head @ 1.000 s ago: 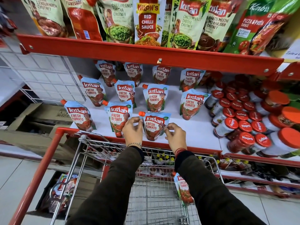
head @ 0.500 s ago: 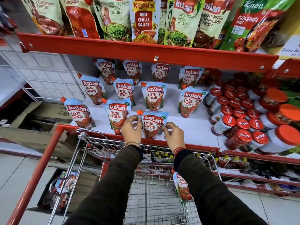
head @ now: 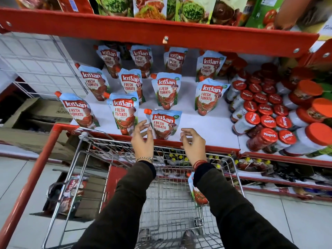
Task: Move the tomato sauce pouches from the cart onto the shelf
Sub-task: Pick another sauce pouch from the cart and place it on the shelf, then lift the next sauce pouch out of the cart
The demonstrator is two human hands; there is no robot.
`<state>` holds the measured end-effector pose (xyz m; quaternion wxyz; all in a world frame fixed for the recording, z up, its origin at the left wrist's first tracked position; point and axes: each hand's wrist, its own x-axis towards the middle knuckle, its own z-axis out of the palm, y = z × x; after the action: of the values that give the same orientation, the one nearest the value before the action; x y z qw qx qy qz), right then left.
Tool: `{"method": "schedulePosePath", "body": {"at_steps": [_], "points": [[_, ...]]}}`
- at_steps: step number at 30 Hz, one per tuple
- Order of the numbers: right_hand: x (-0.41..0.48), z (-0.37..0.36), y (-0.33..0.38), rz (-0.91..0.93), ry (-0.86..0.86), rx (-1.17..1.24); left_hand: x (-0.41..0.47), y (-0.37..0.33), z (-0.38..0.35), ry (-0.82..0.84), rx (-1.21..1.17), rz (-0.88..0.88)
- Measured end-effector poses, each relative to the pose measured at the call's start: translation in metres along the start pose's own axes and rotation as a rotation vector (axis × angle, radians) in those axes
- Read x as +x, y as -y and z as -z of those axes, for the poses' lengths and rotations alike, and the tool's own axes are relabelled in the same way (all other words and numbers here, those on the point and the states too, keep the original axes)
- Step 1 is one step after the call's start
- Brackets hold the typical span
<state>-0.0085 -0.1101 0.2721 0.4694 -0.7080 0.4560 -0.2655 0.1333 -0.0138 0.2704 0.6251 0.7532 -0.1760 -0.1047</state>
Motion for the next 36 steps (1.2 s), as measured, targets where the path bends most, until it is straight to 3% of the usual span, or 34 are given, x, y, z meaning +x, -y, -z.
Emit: {"method": "schedulePosePath", "body": {"at_steps": [4,11,19,21,26,31,36], "points": [[-0.021,0.008,-0.036,-0.020,-0.006,-0.002,-0.041,0.037,-0.009,0.024,0.036,0.017],[-0.055,0.031,-0.139,-0.247,0.050,-0.122,-0.120,0.118,-0.045,0.261,0.207,0.140],[-0.053,0.039,-0.263,-0.579,0.205,-0.253,-0.161,0.203,-0.104,0.521,0.347,0.546],[-0.049,0.033,-0.286,-0.609,0.239,-0.250,-0.165,0.219,-0.123,0.585,0.405,0.626],[-0.042,0.022,-0.324,-0.586,0.287,-0.374,-0.173,0.257,-0.161,0.780,0.656,0.629],[-0.038,0.017,-0.337,-0.636,0.234,-0.354,-0.171,0.276,-0.173,0.683,0.680,0.769],[-0.038,0.018,-0.325,-0.695,0.183,-0.283,-0.174,0.272,-0.163,0.474,0.445,0.941]]}}
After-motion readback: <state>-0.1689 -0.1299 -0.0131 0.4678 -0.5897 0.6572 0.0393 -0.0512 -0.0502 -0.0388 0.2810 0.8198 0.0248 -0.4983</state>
